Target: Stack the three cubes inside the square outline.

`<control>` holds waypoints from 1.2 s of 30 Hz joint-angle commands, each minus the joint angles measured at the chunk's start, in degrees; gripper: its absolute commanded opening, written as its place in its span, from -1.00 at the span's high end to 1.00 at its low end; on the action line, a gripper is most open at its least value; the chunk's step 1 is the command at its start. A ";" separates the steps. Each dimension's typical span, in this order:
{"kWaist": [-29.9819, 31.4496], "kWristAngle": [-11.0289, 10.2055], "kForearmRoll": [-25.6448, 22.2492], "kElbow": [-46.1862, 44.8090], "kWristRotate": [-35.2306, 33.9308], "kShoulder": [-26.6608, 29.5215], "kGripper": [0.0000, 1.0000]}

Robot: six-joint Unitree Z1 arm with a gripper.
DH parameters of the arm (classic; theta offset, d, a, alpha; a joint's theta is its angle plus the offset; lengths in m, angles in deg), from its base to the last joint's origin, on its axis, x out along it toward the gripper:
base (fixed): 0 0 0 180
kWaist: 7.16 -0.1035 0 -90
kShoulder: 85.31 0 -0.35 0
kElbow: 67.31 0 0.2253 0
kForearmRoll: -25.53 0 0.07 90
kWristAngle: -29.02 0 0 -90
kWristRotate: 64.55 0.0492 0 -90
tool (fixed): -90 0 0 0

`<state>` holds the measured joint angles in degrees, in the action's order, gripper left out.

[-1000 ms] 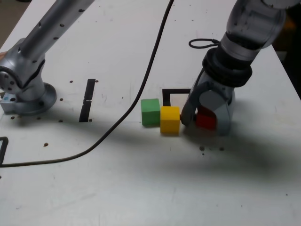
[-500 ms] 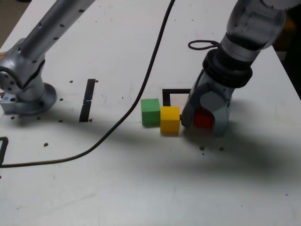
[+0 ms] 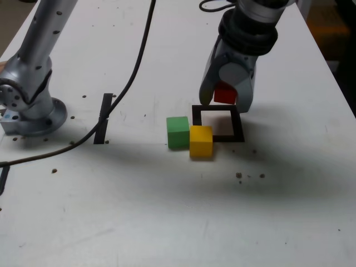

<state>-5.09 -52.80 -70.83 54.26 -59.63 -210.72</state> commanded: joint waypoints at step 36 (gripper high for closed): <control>2.74 18.81 7.62 -17.03 -1.85 7.81 0.68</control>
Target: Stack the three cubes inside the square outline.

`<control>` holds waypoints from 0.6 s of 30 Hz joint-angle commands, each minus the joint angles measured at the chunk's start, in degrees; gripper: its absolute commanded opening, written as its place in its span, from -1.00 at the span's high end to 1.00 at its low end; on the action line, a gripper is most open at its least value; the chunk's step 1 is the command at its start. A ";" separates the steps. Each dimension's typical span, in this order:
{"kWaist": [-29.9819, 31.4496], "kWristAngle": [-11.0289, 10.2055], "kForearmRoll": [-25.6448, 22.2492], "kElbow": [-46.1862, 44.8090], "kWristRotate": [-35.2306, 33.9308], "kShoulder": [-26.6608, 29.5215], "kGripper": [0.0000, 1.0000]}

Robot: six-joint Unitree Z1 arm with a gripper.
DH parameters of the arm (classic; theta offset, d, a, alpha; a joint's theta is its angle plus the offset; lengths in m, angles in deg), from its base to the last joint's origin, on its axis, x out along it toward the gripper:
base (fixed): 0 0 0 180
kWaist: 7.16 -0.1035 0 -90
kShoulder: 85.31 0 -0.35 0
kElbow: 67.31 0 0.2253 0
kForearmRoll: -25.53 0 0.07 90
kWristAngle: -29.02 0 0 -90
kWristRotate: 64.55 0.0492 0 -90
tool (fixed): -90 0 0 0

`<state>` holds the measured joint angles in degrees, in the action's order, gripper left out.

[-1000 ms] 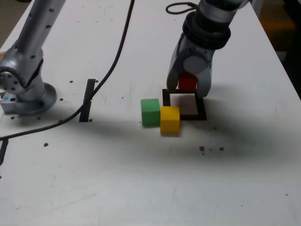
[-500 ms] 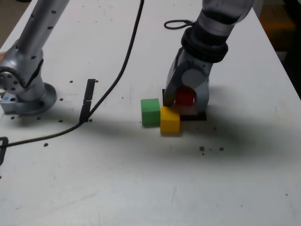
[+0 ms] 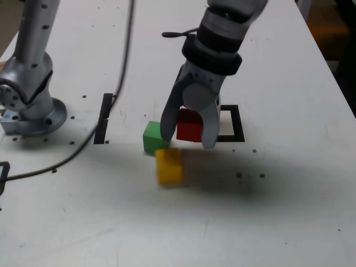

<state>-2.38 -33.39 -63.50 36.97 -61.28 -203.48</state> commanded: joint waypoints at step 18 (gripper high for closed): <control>-2.64 -10.65 7.21 1.61 1.28 -1.08 0.68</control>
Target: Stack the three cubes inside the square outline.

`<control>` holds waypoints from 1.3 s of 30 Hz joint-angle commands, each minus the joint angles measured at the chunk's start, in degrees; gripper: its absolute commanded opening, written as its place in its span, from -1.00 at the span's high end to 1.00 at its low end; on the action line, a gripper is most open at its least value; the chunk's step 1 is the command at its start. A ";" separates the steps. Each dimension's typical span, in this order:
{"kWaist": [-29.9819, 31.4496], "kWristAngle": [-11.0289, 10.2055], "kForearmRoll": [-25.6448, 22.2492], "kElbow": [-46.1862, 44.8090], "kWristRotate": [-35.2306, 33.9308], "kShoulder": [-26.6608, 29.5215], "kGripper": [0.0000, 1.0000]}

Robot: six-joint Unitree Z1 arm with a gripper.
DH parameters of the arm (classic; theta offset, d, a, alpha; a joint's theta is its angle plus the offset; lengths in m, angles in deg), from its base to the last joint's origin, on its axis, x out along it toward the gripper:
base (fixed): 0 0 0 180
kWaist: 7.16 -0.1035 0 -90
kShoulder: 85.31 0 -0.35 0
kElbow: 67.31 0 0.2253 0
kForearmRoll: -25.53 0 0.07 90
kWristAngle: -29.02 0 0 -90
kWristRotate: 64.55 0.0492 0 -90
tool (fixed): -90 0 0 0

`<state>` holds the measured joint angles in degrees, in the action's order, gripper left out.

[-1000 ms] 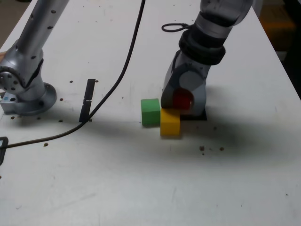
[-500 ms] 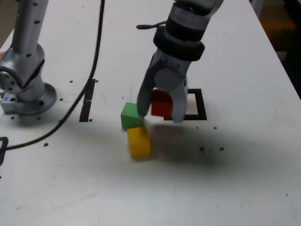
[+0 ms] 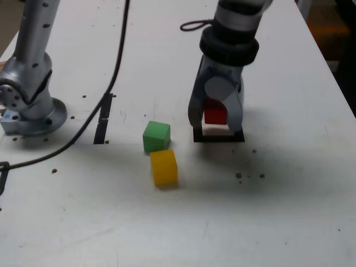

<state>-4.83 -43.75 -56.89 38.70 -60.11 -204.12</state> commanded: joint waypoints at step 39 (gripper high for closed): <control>-2.27 -1.58 5.19 -4.99 0.45 -1.86 0.08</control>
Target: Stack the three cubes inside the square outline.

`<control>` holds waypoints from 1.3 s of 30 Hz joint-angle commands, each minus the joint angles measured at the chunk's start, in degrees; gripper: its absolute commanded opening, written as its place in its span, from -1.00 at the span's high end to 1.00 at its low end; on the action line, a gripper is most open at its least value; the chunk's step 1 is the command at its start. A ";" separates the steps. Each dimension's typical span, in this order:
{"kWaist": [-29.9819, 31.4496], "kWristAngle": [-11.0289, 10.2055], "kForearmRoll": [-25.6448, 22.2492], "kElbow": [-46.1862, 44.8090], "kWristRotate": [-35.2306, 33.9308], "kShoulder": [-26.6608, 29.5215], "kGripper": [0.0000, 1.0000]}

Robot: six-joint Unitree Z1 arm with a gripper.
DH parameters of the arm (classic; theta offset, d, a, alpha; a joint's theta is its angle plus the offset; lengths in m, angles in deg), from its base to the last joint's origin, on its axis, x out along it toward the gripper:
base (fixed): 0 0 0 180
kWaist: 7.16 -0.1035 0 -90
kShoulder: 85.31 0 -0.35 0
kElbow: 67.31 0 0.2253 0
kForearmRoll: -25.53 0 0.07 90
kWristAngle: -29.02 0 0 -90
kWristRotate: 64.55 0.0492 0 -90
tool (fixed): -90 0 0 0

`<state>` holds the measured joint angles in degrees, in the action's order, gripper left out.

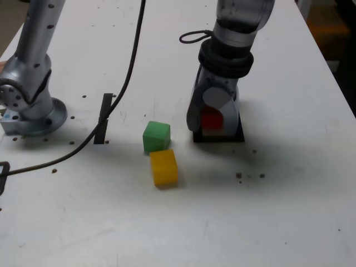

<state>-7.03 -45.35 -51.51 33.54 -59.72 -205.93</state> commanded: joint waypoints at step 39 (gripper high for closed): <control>2.71 -6.82 -11.24 3.41 -6.66 10.51 -0.38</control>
<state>-4.77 -52.14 -62.56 37.16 -65.99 -196.47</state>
